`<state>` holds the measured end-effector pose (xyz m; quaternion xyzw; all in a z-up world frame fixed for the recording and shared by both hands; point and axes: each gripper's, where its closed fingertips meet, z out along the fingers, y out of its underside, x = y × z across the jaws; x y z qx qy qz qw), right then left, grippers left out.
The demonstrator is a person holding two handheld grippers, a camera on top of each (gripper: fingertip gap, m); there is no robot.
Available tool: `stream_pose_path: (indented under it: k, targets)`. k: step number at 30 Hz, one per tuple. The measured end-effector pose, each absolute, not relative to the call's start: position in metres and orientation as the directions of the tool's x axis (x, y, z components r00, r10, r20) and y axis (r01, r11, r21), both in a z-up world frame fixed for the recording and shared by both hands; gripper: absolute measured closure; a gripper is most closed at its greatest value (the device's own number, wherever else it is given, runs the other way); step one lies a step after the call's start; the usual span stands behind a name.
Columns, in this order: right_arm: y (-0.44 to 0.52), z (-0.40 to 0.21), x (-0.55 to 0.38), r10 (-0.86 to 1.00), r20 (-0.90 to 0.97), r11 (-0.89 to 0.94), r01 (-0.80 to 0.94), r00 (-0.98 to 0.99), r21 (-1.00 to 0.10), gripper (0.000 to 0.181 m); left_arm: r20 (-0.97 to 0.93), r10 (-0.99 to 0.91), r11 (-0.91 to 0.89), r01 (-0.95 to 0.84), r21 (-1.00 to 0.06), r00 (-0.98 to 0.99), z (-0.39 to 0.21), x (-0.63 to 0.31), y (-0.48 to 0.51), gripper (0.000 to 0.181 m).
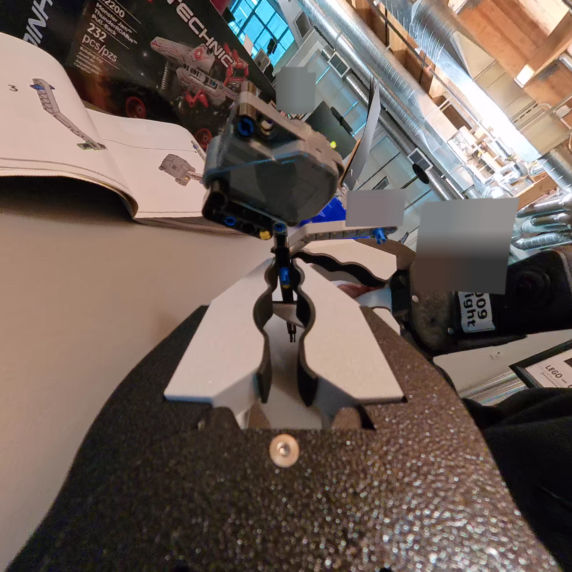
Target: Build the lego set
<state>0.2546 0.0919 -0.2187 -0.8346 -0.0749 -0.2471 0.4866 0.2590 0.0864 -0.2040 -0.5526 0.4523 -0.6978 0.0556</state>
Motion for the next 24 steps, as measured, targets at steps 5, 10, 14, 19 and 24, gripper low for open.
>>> stream_pose_path:
  k: [5,10,14,19,24]
  targets:
    - [0.094,-0.217,0.256,-0.173,0.446,-0.489,0.316,0.878,-0.813,0.148,0.680,-0.607,-0.527,-0.431,-0.732,-0.412,-0.203,0.259,0.085,0.176]
    - [0.092,-0.216,0.256,-0.172,0.466,-0.505,0.329,0.868,-0.798,0.149,0.681,-0.598,-0.530,-0.429,-0.732,-0.423,-0.202,0.258,0.084,0.176]
    - [0.091,-0.219,0.255,-0.167,0.475,-0.524,0.331,0.864,-0.785,0.149,0.684,-0.598,-0.524,-0.441,-0.728,-0.417,-0.204,0.258,0.083,0.176]
    - [0.093,-0.224,0.254,-0.165,0.451,-0.535,0.305,0.877,-0.788,0.149,0.720,-0.578,-0.549,-0.470,-0.691,-0.385,-0.210,0.259,0.086,0.177]
    - [0.092,-0.222,0.252,-0.115,0.464,-0.511,0.348,0.879,-0.786,0.148,0.762,-0.521,-0.585,-0.489,-0.646,-0.384,-0.209,0.258,0.086,0.176]
